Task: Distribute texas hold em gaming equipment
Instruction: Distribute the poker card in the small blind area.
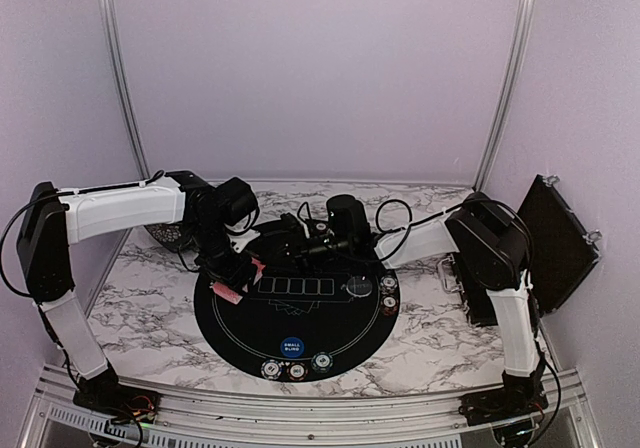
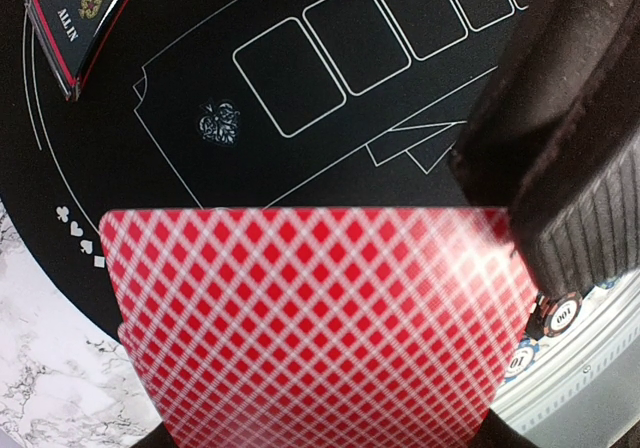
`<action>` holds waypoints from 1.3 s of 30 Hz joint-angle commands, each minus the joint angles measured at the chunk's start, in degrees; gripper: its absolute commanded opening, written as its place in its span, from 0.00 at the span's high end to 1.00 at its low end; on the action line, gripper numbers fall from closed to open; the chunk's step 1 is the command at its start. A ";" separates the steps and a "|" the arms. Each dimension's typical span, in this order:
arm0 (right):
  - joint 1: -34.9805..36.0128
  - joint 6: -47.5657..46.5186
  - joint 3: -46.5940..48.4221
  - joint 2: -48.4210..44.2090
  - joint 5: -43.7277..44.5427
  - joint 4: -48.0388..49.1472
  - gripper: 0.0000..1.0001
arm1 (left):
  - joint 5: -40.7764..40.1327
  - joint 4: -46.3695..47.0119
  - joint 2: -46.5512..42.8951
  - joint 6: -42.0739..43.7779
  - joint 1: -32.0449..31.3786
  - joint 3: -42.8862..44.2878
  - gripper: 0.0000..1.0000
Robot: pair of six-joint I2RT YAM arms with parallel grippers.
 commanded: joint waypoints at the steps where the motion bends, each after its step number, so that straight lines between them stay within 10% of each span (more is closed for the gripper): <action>1: 0.53 -0.31 1.27 0.74 -0.65 0.62 0.89 | -0.21 -1.47 0.62 0.43 -0.16 2.03 0.43; 39: -1.71 1.06 0.58 -0.42 -1.35 1.51 1.00 | -0.18 -1.45 0.38 0.12 -0.16 1.00 0.43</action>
